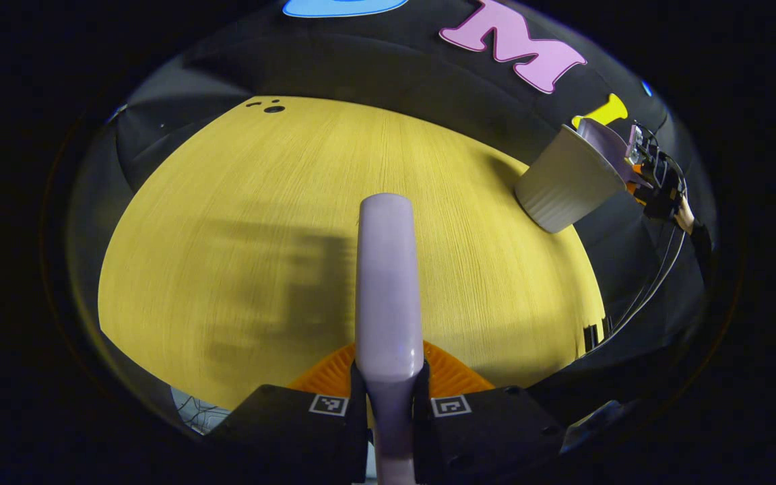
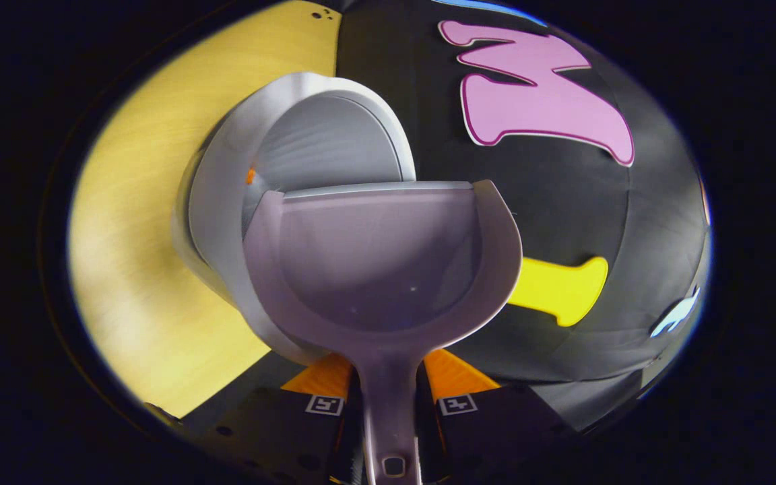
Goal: Pick up the small broom and dustpan from the desktop, sweep the trash into the dustpan with the broom, and then empty the trash into the garbage bin.
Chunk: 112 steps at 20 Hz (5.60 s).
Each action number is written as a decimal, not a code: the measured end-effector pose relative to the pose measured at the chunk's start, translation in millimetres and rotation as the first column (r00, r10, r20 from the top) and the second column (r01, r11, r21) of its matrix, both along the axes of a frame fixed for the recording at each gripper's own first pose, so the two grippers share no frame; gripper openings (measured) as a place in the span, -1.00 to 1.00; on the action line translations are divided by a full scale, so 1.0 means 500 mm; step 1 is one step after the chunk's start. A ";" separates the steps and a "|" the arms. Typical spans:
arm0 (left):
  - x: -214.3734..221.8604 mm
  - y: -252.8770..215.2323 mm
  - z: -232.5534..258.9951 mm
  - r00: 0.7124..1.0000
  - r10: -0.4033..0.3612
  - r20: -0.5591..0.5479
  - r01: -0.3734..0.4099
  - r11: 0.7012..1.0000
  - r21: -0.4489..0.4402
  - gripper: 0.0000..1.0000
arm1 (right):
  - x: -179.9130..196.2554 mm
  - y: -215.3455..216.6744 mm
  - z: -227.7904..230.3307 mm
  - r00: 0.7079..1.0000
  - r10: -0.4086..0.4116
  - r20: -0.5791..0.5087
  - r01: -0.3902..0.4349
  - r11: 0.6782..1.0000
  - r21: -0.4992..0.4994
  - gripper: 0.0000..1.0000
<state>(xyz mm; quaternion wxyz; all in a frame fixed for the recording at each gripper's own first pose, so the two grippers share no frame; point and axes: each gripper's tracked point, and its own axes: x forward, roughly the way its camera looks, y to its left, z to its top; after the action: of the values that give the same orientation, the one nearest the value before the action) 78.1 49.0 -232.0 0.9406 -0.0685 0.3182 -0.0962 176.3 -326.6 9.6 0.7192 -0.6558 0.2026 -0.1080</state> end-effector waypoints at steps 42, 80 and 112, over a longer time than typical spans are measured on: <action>-0.003 0.083 0.089 0.988 0.053 0.148 -0.056 0.998 0.015 -0.39 | -0.166 0.511 -0.350 0.986 0.027 -0.164 0.158 0.148 0.976 -0.28; -0.041 -0.030 0.316 0.855 0.051 0.516 -0.166 0.969 0.180 0.95 | -0.101 0.521 -0.332 0.994 -0.094 0.049 -0.035 0.149 0.988 0.99; -0.384 -0.041 0.321 0.687 0.123 0.716 -0.269 0.959 0.094 0.92 | -0.434 0.399 -0.168 0.890 -0.230 0.394 -0.362 0.172 0.916 0.99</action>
<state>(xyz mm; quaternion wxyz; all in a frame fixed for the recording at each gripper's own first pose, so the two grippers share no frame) -113.8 28.7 -71.4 0.9972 0.0303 -0.0653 0.0175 -40.7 -127.2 -74.2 0.9975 -0.0016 0.0219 -0.0675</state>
